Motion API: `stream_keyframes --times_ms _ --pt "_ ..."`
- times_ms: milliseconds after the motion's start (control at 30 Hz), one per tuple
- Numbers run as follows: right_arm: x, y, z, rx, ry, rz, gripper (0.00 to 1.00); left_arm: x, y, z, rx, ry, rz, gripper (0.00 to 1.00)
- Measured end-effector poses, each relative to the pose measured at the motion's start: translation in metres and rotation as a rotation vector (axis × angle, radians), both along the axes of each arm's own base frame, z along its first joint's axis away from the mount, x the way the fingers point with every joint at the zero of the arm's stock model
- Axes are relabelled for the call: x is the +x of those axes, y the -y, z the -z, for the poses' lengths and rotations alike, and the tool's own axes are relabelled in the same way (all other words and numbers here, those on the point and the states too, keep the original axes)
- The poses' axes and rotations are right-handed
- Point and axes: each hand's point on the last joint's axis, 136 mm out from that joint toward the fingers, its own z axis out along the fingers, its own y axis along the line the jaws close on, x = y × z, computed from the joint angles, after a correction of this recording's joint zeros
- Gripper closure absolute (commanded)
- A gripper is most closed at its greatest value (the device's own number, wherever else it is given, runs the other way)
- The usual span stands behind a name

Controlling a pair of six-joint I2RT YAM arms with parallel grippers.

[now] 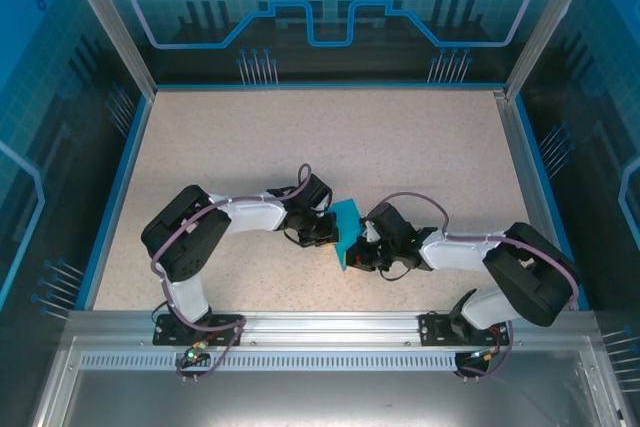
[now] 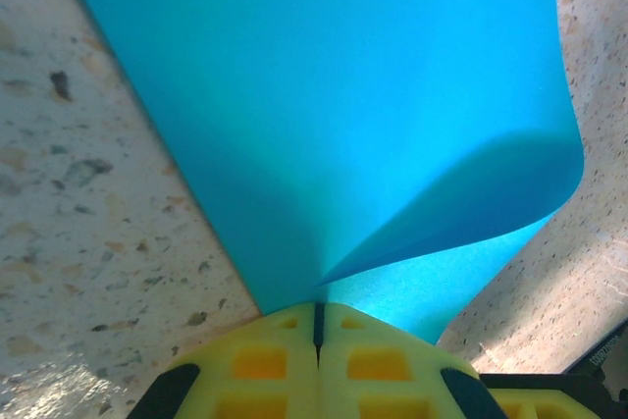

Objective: Fold a paper plane with a square sheet of paper (pick it up from the middle)
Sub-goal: Third fold the triangle at the center of the table.

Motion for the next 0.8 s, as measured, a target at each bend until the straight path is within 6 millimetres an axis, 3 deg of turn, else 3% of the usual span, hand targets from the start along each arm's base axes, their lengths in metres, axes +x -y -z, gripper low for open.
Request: stream_keyframes --times_ms 467,800 --pt "-0.001 0.000 0.009 -0.016 -0.018 -0.007 1.00 0.000 0.000 0.000 0.029 0.012 0.000 0.98" --pt "-0.006 -0.007 -0.010 0.008 0.023 -0.046 1.00 0.000 0.000 0.000 0.035 0.015 0.000 0.98"
